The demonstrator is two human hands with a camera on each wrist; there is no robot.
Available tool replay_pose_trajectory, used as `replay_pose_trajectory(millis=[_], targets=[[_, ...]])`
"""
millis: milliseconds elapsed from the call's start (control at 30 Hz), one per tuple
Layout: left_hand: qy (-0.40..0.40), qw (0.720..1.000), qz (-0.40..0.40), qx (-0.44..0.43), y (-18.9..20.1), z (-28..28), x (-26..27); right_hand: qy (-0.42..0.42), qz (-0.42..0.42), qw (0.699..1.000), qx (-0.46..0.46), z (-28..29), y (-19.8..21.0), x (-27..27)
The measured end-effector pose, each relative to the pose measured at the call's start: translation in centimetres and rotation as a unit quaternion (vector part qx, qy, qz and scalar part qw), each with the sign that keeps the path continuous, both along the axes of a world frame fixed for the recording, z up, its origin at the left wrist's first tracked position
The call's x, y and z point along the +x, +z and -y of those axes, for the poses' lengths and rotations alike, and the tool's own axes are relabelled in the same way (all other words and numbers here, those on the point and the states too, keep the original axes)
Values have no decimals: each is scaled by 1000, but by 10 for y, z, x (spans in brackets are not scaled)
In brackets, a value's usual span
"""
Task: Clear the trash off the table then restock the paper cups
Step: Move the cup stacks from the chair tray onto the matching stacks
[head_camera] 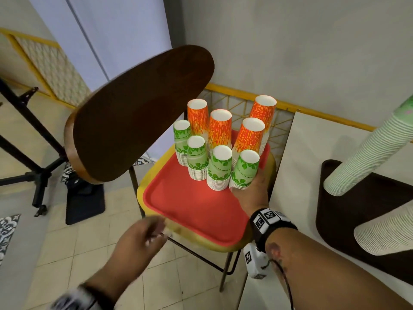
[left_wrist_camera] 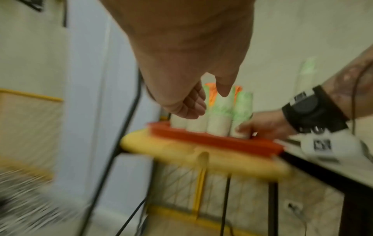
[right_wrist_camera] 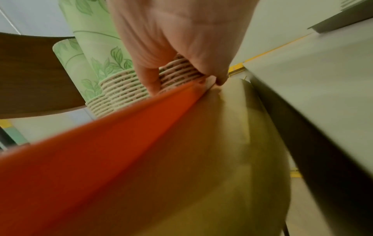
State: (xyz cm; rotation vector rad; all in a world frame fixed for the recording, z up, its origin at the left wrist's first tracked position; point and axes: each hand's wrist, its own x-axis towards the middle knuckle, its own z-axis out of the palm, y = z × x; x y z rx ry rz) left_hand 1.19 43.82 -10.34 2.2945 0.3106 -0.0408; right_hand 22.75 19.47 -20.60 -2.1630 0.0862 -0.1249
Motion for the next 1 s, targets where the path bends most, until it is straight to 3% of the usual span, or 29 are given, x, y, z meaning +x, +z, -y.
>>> replay_pose_trajectory(millis=[67, 133, 300, 533, 667, 1000], targets=[[-29, 997, 31, -62, 0, 24, 62, 15, -6, 1000, 7, 3, -2, 3], [2, 988, 18, -154, -6, 51, 117, 23, -15, 1000, 12, 6, -9, 6], [64, 965, 66, -246, -45, 98, 168, 31, -7, 999, 24, 10, -4, 1], [121, 983, 87, -103, -77, 98, 177, 61, -6, 997, 41, 15, -4, -4], [128, 967, 72, -209, -74, 105, 168, 75, -18, 996, 38, 18, -4, -9], [131, 962, 95, -220, -61, 113, 151, 66, 1, 996, 58, 27, 21, -39]])
